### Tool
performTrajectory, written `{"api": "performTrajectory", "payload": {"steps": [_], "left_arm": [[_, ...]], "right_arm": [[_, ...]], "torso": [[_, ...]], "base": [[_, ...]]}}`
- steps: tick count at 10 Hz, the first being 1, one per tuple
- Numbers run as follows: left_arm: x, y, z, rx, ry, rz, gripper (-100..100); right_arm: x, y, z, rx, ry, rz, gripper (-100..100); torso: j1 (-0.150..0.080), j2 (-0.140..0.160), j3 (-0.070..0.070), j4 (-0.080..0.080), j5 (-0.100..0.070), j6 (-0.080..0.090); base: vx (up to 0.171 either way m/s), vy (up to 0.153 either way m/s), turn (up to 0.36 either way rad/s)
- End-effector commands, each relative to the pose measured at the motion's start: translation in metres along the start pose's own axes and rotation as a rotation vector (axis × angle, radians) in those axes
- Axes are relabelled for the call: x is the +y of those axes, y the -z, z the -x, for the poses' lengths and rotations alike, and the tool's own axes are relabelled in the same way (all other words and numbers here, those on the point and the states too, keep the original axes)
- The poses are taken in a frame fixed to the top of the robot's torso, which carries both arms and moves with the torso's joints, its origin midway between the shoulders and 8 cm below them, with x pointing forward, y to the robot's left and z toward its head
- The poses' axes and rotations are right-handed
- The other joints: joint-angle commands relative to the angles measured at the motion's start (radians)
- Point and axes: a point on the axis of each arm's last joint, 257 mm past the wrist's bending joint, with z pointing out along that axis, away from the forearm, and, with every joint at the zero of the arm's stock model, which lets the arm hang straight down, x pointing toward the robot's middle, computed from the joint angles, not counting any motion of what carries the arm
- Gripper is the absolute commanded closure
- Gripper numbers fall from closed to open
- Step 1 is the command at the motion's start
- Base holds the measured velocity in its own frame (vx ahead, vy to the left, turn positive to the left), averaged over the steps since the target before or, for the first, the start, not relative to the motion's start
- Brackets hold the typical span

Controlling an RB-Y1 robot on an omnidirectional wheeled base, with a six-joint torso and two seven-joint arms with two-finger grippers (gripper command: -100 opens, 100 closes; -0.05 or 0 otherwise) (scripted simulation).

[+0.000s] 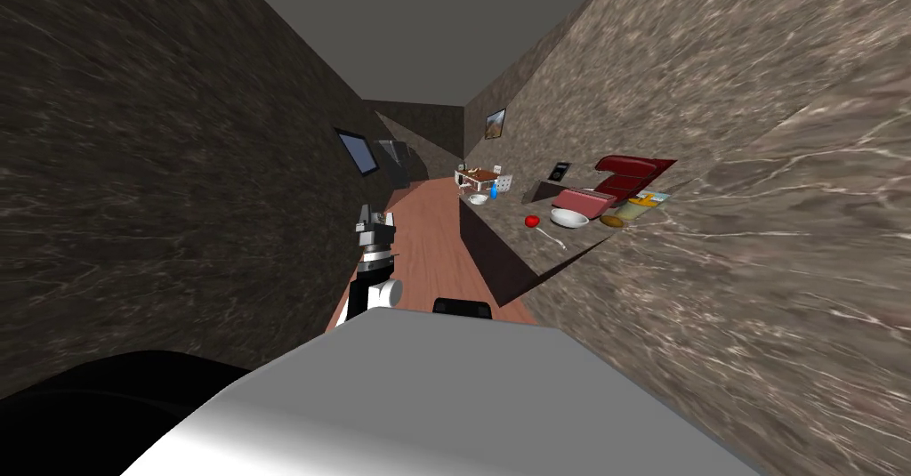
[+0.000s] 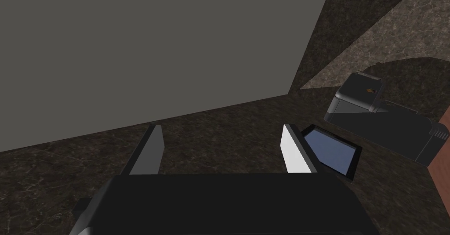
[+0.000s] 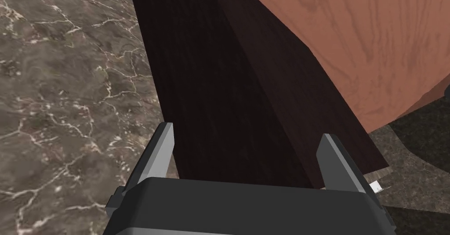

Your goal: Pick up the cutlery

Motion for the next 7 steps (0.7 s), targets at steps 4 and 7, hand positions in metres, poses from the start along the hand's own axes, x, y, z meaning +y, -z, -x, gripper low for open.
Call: {"api": "performTrajectory", "payload": {"steps": [4, 7], "left_arm": [[0.0, 0.0, 0.0, 0.0, 0.0, 0.0, 0], [0.0, 0.0, 0.0, 0.0, 0.0, 0.0, 0]], "right_arm": [[-0.073, 0.041, 0.016, 0.088, 0.16, -0.169, -100], [-0.107, 0.065, 0.033, 0.125, 0.236, -0.25, -100]], "torso": [[-0.001, 0.001, 0.0, 0.0, 0.0, 0.0], [-0.001, -0.002, -0.001, 0.0, 0.0, 0.0]], "base": [[0.11, 0.081, 0.074], [0.132, 0.062, 0.083]]}}
